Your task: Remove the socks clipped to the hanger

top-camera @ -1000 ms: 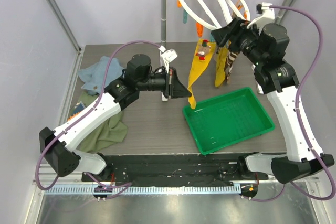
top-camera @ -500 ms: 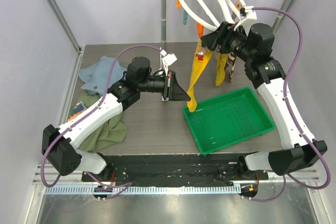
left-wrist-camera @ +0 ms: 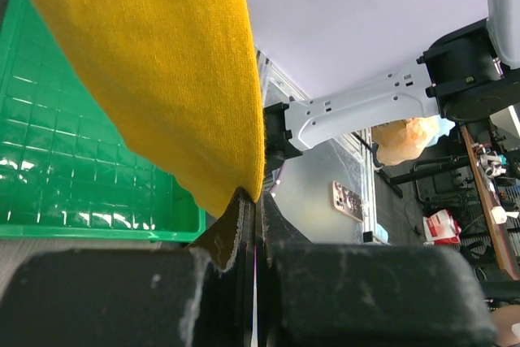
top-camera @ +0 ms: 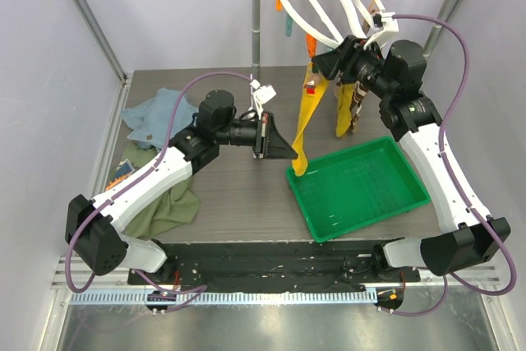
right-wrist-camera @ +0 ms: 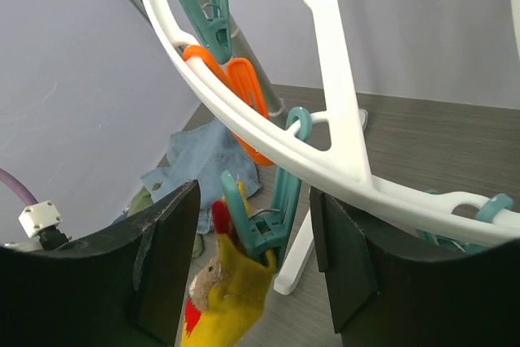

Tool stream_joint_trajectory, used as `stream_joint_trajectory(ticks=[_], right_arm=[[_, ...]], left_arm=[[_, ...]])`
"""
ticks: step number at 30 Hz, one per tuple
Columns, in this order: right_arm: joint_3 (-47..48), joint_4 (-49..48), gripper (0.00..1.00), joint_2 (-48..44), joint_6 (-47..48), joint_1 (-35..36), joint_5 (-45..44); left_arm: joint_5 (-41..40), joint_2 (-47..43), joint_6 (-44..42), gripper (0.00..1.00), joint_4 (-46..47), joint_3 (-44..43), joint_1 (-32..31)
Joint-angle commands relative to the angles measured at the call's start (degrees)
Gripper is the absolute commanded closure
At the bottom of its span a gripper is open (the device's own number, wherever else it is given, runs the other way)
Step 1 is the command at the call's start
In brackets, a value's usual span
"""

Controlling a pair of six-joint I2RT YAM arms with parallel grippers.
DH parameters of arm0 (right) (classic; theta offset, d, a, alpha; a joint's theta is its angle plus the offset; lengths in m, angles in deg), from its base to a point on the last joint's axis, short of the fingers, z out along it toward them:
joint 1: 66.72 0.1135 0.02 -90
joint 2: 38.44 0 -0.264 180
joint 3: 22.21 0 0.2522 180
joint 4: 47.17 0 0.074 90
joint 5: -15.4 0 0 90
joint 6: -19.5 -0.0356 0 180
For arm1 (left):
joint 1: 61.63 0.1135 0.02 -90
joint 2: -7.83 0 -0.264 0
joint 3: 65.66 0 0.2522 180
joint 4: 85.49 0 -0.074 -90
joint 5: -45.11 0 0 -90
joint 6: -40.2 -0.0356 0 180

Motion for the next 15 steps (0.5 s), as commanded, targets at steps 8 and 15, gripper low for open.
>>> stream_joint_trajectory(ticks=[8, 15], right_arm=[[0.1, -5.0, 0.52, -2.6, -3.3, -0.2, -3.2], [0.1, -5.7, 0.95, -2.3, -4.4, -0.2, -3.6]], left_arm=[[0.8, -0.8, -1.2, 1.00, 1.0, -0.1, 0.3], [-0.1, -1.2, -1.7, 1.00, 0.4, 0.1, 0.3]])
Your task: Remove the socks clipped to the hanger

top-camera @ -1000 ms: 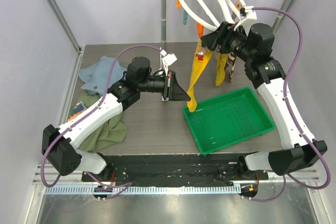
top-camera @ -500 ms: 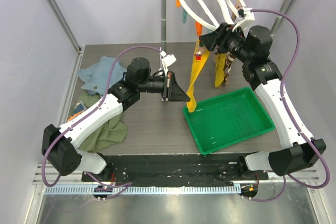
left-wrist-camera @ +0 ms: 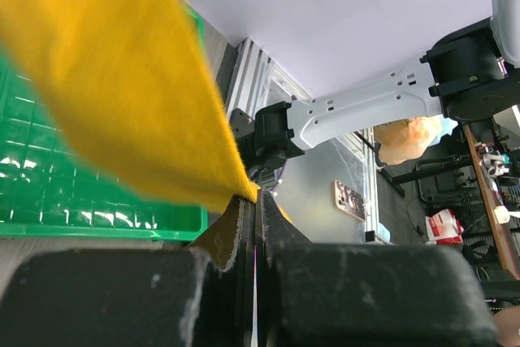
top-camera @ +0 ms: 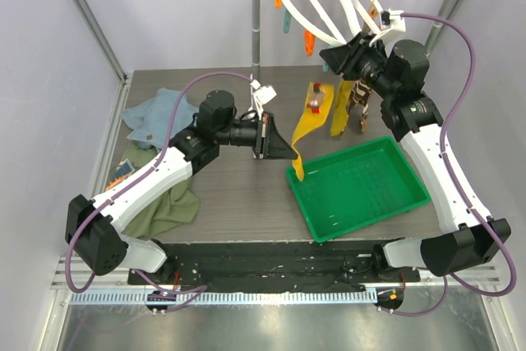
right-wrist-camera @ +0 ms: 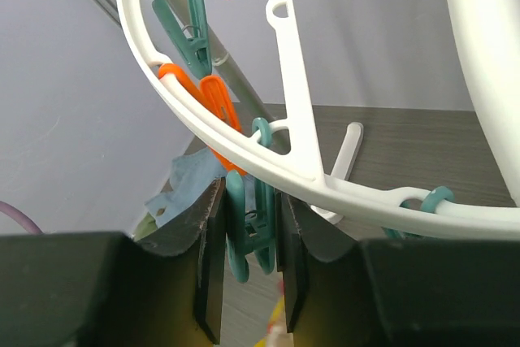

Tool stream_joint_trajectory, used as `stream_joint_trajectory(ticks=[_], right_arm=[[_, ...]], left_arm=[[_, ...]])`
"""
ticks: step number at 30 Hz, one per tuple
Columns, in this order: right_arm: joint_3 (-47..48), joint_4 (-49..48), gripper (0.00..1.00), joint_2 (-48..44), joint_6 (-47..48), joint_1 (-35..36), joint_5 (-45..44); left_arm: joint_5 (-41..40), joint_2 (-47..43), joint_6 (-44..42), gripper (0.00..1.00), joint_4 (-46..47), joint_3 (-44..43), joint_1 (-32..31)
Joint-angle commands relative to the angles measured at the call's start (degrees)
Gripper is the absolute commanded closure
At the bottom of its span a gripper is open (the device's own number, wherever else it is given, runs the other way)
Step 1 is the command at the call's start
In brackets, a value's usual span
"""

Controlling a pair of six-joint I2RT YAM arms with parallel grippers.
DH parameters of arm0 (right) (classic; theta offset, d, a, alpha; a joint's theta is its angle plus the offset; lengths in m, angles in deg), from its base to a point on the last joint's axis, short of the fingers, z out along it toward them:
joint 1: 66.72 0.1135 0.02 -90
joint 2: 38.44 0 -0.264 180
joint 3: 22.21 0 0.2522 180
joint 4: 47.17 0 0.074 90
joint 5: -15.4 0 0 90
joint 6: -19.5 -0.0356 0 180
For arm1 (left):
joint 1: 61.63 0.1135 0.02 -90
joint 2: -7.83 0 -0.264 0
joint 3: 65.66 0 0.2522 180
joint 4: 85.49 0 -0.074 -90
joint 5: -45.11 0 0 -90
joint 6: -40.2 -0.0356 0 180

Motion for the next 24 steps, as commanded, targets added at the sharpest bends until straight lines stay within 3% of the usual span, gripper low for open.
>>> stream_joint_trajectory(ticks=[1, 10, 18, 24], right_arm=[[0.2, -3.7, 0.99, -2.0, -1.2, -0.1, -0.1], [-1.5, -3.7, 0.98, -2.4, -3.1, -0.1, 0.2], [-1.8, -3.7, 0.95, -2.9, -5.7, -0.2, 2.7], [-0.9, -3.5, 0.94, -3.5, -5.6, -0.1, 3.6]], left_arm=[[-0.3, -1.1, -1.4, 1.00, 0.4, 0.0, 0.2], [-11.5, 0.2, -3.7, 1.00, -2.5, 0.5, -0.8], [-25.3, 9.0, 1.8, 1.00, -2.3, -5.6, -11.3], [-29.6, 18.0, 7.6, 1.00, 9.0, -7.8, -18.8]])
